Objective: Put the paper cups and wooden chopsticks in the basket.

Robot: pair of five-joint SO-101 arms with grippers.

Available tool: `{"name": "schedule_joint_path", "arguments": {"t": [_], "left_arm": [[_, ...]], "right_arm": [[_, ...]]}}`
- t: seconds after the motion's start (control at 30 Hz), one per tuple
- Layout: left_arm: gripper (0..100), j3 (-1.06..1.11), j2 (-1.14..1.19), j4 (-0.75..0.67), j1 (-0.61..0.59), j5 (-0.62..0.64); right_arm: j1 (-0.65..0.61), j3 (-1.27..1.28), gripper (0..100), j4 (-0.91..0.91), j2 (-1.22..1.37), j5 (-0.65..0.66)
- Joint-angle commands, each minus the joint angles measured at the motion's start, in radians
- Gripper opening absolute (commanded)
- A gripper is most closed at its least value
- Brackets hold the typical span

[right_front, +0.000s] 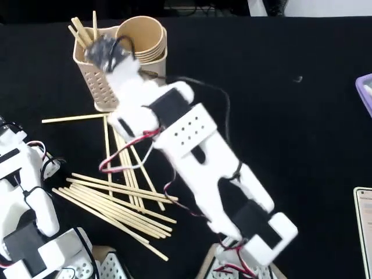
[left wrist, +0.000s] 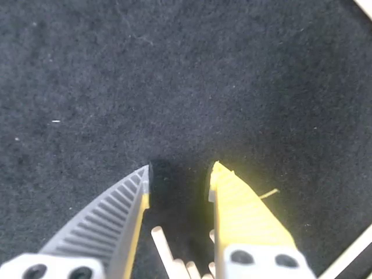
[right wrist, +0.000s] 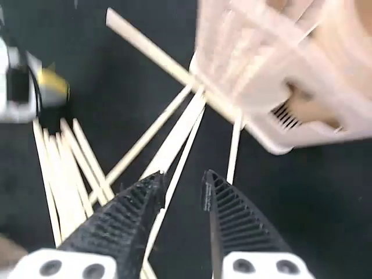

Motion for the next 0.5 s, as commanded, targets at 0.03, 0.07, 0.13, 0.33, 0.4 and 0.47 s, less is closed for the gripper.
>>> {"name": "schedule_joint_path", "arguments": {"t": [0.03, 0.07, 0.13, 0.33, 0.4, 0.47], "left_arm": [[18, -0.016, -0.015, -0.009, -0.007, 0.005], [18, -0.016, -0.015, -0.009, -0.007, 0.005], [18, -0.016, -0.015, -0.009, -0.004, 0.005], [18, -0.021, -0.015, -0.009, -0.004, 0.005], [18, -0.021, -0.015, -0.009, -0.004, 0.005], [18, -0.021, -0.015, -0.009, -0.004, 0.005]], "right_arm": [[-0.029, 0.308, 10.7, -0.1, -0.165, 0.078], [-0.029, 0.39, 10.7, -0.138, -0.189, 0.087], [-0.041, 0.544, 10.7, -0.213, -0.225, 0.117], [-0.18, 0.851, 10.7, -0.388, -0.246, 0.137], [-0.236, 0.903, 10.7, -0.436, -0.246, 0.137], [-0.273, 0.941, 10.7, -0.483, -0.246, 0.137]]}}
